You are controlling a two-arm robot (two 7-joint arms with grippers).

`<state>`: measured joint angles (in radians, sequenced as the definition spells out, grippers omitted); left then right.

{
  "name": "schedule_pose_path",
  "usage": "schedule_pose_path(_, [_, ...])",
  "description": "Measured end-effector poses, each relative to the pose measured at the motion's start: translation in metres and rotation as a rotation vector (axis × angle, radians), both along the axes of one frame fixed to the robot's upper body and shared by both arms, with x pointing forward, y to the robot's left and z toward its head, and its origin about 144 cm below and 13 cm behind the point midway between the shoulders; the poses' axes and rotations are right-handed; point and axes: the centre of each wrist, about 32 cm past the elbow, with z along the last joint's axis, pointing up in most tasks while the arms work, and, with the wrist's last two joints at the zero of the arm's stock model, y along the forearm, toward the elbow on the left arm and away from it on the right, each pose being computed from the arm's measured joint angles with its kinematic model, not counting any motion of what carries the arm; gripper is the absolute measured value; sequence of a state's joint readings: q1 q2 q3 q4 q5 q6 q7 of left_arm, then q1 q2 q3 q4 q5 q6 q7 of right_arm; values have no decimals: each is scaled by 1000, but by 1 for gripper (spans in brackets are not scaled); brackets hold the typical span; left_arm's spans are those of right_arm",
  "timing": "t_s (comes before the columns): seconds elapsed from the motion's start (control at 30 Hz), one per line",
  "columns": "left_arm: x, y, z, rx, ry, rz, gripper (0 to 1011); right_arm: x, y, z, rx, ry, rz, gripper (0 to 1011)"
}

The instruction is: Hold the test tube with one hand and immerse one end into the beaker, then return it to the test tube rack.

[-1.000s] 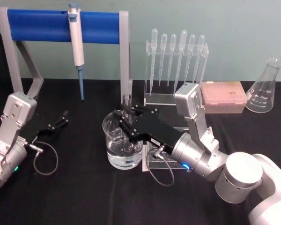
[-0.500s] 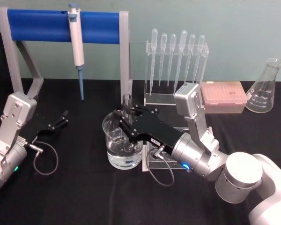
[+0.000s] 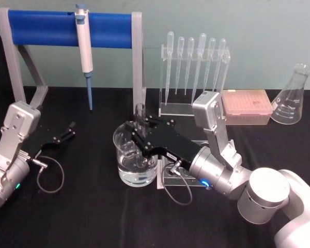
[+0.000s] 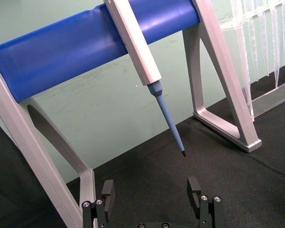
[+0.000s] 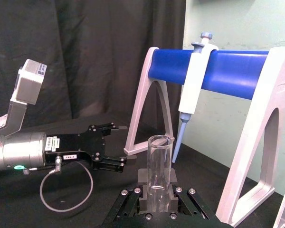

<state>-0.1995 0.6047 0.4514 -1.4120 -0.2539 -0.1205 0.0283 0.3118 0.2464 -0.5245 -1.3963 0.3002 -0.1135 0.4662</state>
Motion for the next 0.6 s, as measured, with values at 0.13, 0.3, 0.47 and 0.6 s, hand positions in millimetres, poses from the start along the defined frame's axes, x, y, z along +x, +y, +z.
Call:
schedule_pose_path(0.13, [0,0,0,0,0,0,1000,0,0,0,0,0,0,227])
schedule_pose_path(0.3, [0,0,0,0,0,0,1000,-1,2,10,-9,-20,3,227])
schedule_pose_path(0.47, [0,0,0,0,0,0,1000,-5,4,33,2,-65,3,227])
schedule_pose_path(0.6, [0,0,0,0,0,0,1000,-7,3,52,20,-96,4,227])
